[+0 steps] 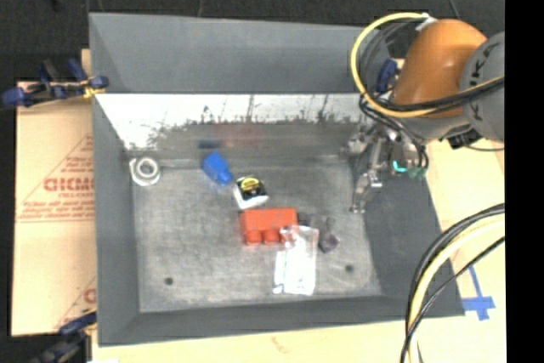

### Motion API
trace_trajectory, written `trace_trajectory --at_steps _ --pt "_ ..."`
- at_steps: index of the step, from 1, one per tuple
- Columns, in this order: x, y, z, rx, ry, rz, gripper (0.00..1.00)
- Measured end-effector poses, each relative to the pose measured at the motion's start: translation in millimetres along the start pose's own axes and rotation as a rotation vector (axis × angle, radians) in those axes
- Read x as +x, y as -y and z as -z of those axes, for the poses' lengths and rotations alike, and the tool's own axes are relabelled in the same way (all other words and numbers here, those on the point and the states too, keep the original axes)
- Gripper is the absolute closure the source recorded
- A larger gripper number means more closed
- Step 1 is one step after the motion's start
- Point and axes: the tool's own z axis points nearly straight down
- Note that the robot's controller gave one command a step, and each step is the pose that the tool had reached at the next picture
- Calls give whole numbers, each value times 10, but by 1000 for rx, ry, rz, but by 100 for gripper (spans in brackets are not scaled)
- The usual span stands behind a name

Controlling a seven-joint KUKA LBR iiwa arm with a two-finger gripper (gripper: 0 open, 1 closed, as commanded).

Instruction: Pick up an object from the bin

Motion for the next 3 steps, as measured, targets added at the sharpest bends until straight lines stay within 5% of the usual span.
trace_trajectory --at_steps 1,2,3 --pt "775 -756 -107 -3 -2 92 0" --pt "499 -1031 -661 3 12 140 0" --pt "682 -689 -634 -4 18 -6 0"
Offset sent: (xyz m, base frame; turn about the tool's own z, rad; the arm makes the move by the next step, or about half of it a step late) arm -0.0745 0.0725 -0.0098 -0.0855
